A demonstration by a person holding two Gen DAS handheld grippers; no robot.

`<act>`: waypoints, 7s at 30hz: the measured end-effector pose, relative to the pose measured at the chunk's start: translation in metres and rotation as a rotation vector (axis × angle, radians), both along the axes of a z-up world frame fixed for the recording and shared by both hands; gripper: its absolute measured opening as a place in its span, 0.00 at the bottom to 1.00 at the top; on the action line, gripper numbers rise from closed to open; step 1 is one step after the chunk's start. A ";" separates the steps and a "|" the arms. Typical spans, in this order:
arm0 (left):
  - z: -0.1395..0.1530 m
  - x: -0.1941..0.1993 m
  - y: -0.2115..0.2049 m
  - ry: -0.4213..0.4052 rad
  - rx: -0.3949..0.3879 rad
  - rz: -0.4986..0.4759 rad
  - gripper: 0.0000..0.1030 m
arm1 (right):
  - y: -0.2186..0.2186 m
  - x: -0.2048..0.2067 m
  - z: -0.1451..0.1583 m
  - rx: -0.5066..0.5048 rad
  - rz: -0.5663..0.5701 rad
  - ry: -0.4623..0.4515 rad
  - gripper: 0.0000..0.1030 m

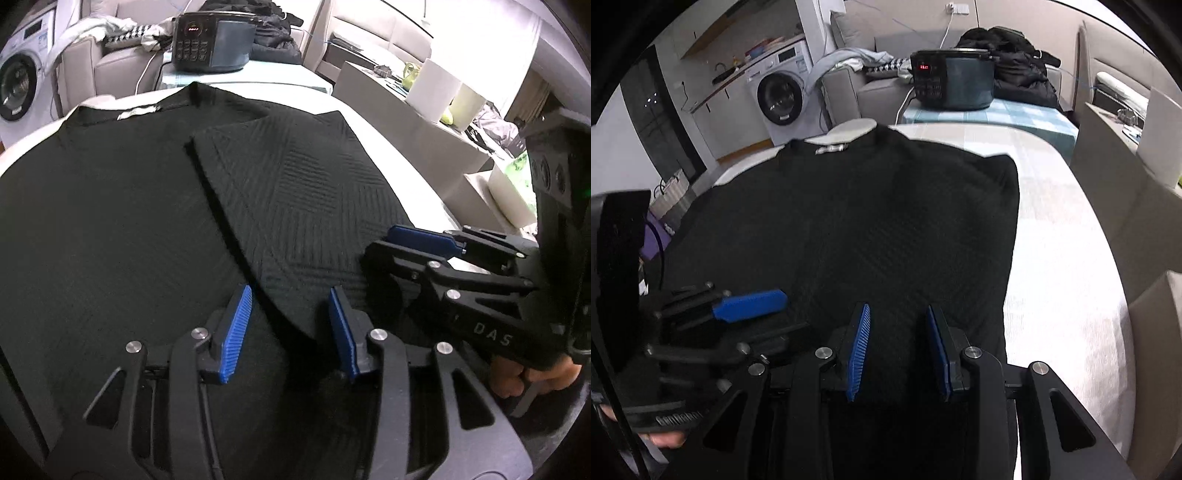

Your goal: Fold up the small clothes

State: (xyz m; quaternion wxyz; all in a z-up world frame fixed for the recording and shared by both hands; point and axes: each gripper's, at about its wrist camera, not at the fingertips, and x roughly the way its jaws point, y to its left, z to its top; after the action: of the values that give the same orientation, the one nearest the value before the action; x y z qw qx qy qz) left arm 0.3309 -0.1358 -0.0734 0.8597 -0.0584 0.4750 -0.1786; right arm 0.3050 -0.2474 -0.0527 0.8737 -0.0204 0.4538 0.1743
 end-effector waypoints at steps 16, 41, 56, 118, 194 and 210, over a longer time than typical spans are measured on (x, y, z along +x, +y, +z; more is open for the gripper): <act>0.060 -0.085 0.199 -0.125 -0.028 0.497 1.00 | 0.031 -0.042 0.065 0.140 -0.148 -0.149 0.71; -0.048 -0.147 0.451 0.089 -0.434 1.047 0.70 | 0.158 -0.060 0.054 0.209 0.124 -0.071 0.75; -0.009 -0.127 0.436 -0.112 -0.363 1.018 0.07 | 0.162 -0.058 0.045 0.170 0.131 -0.077 0.75; 0.030 0.087 0.305 -0.116 -0.260 0.543 0.03 | 0.228 -0.018 -0.025 0.213 0.229 0.135 0.10; -0.002 -0.040 0.170 -0.070 0.206 0.119 0.15 | 0.062 -0.029 0.001 0.055 -0.023 0.030 0.44; -0.007 -0.046 0.178 -0.044 0.185 0.115 0.16 | 0.086 -0.038 0.004 -0.094 0.101 -0.036 0.09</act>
State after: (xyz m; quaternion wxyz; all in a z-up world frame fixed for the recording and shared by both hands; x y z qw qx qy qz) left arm 0.2850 0.0422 -0.0805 0.8803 -0.0020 0.4665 -0.0857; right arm 0.2671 -0.1611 -0.0489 0.8699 -0.0876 0.4439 0.1965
